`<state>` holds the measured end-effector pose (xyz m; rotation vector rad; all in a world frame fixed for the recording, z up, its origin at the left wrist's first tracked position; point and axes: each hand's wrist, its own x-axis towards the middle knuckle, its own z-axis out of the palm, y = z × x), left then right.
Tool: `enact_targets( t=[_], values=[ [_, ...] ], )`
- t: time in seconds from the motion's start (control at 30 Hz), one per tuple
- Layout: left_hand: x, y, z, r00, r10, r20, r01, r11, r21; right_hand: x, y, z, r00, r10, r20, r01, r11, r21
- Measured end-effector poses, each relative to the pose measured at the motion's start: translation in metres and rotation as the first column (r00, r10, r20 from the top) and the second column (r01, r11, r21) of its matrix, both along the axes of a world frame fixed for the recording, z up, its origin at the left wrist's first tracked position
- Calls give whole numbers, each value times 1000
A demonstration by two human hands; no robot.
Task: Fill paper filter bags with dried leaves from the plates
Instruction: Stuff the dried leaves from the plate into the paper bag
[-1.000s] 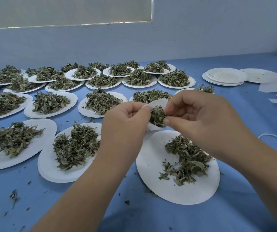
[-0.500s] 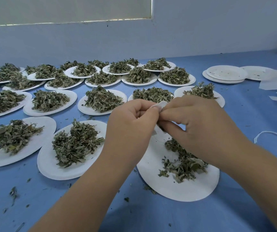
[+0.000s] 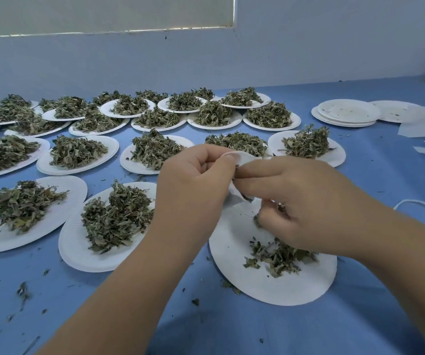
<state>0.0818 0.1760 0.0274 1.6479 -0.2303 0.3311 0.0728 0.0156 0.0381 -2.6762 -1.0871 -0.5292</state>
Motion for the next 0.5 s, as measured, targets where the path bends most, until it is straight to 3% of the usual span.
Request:
enact_targets(
  t=[0.2,0.37,0.5],
  values=[
    [-2,-3,-2,997,7,71,-17,991,134,-2,4,-2,997,-49,-61,50,999,14],
    [1,3,0,998,44,38,-48,994,95,-3,-4,5,997,-18,-71,33,978,208],
    [0,3,0,999,39,25,-41,995,95,-4,-4,5,995,-11,-97,31,977,212]
  ],
)
